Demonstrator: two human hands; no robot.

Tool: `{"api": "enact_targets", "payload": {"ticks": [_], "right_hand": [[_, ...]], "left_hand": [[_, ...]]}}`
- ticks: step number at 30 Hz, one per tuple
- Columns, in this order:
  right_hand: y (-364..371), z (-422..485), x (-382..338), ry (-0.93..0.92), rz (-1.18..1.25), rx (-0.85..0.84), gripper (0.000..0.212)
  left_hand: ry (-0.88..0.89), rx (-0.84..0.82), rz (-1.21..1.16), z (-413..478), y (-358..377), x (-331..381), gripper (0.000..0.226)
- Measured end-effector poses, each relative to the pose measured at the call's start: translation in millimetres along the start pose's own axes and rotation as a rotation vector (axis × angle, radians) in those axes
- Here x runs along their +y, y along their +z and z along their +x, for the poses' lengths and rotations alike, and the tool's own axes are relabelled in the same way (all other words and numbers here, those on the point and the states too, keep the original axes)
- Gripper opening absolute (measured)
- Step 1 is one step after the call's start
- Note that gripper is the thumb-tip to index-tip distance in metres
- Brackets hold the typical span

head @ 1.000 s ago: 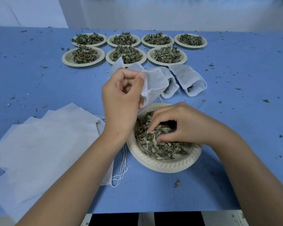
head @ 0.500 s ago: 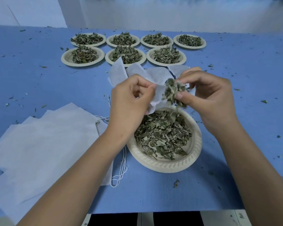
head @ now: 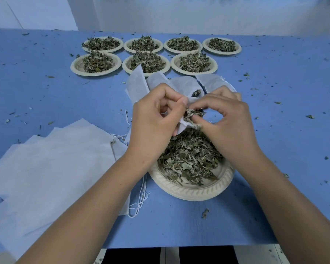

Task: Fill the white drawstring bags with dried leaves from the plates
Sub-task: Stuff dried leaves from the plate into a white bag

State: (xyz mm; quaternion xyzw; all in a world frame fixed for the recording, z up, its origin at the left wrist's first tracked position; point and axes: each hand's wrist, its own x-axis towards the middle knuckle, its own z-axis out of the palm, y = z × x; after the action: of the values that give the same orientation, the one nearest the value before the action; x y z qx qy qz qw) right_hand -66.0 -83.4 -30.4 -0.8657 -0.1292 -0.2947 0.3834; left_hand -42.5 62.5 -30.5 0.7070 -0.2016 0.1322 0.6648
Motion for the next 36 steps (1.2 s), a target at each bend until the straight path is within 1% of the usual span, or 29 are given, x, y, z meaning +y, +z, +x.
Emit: {"api": "enact_targets", "payload": {"ticks": [3, 6, 7, 9, 10, 11, 12, 13, 14, 15, 16, 17, 19, 20, 21, 22, 24, 25, 26, 27, 28, 31, 32, 33, 34, 36], "right_hand": [[-1.4, 3.0, 1.4, -0.079, 0.046, -0.060, 0.015], [-3.6, 5.2, 2.0, -0.009, 0.276, -0.102, 0.026], [-4.5, 5.9, 2.6, 0.026, 0.355, -0.093, 0.029], [-5.9, 5.3, 1.9, 0.047, 0.435, -0.042, 0.025], [-5.3, 4.5, 0.5, 0.022, 0.416, -0.012, 0.019], [-4.2, 3.9, 0.7, -0.043, 0.340, 0.013, 0.011], [-2.4, 2.7, 0.7, -0.126, 0.213, 0.026, 0.004], [1.0, 1.2, 0.8, -0.197, 0.058, 0.032, 0.012], [4.2, -0.9, 1.5, -0.228, -0.060, 0.011, 0.024], [5.2, -2.1, 0.4, -0.214, -0.112, -0.028, 0.033], [4.3, -2.2, -0.7, -0.181, -0.096, -0.056, 0.037], [1.8, -2.1, -0.5, -0.162, -0.053, -0.042, 0.041], [-5.0, -1.7, 0.9, -0.171, 0.008, 0.109, 0.045], [-8.1, -0.8, 2.5, -0.188, -0.010, 0.185, 0.047], [-9.8, 0.4, 3.3, -0.195, -0.059, 0.212, 0.048], [-9.1, 1.2, 3.4, -0.191, -0.121, 0.178, 0.050], [-2.0, -0.5, 2.7, -0.187, -0.184, -0.016, 0.052], [1.9, -2.7, 2.9, -0.179, -0.168, -0.112, 0.050], [4.5, -4.5, 2.6, -0.167, -0.126, -0.168, 0.049], [5.4, -5.1, 2.8, -0.160, -0.087, -0.163, 0.049], [4.1, -4.4, 3.5, -0.159, -0.059, -0.105, 0.051], [-5.0, -1.1, 5.6, -0.212, -0.048, 0.186, 0.053], [-6.3, -0.9, 5.7, -0.238, -0.039, 0.219, 0.054], [-6.1, -0.9, 4.0, -0.265, -0.029, 0.194, 0.053], [-3.6, -1.3, 1.3, -0.293, -0.032, 0.120, 0.052], [4.6, -4.2, -1.0, -0.314, -0.106, -0.093, 0.049]], "left_hand": [[0.006, 0.016, 0.035, -0.7, 0.6, -0.9, 0.014], [0.005, 0.060, 0.081, 0.8, -0.1, -1.9, 0.016], [0.001, 0.072, 0.094, 1.2, -0.1, -2.2, 0.017], [-0.001, 0.070, 0.104, 1.2, 0.1, -2.1, 0.019], [0.007, 0.057, 0.106, 0.4, 0.6, -1.6, 0.019], [0.019, 0.039, 0.108, -0.7, 1.2, -0.8, 0.018], [0.028, 0.021, 0.103, -1.8, 1.9, 0.1, 0.017], [0.030, 0.010, 0.089, -2.4, 2.4, 0.6, 0.016], [0.026, 0.007, 0.069, -2.8, 2.7, 0.8, 0.015], [0.019, 0.010, 0.047, -2.6, 2.6, 0.8, 0.015], [0.014, 0.018, 0.027, -2.2, 2.4, 0.8, 0.015], [0.012, 0.030, 0.016, -1.7, 2.2, 0.8, 0.015], [0.013, 0.061, 0.014, -0.8, 1.0, 0.8, 0.015], [0.011, 0.073, 0.011, -0.2, 0.4, 0.9, 0.016], [0.009, 0.080, 0.003, 0.3, 0.0, 1.0, 0.017], [0.008, 0.078, -0.009, 0.4, -0.4, 1.3, 0.018], [0.016, 0.052, -0.040, -0.6, 0.2, 2.6, 0.018], [0.024, 0.035, -0.049, -1.5, 0.9, 3.3, 0.017], [0.031, 0.026, -0.048, -2.5, 1.8, 3.7, 0.016], [0.034, 0.026, -0.042, -2.9, 2.3, 3.7, 0.016], [0.031, 0.036, -0.036, -2.9, 2.3, 3.1, 0.016], [0.009, 0.083, -0.021, -0.7, 0.9, 1.2, 0.017], [0.007, 0.089, -0.015, -0.3, 0.6, 1.4, 0.017], [0.011, 0.084, -0.013, -0.4, 0.6, 2.2, 0.018], [0.021, 0.067, -0.016, -1.1, 0.7, 3.2, 0.018], [0.041, 0.010, -0.029, -3.3, 1.0, 5.3, 0.018]]}}
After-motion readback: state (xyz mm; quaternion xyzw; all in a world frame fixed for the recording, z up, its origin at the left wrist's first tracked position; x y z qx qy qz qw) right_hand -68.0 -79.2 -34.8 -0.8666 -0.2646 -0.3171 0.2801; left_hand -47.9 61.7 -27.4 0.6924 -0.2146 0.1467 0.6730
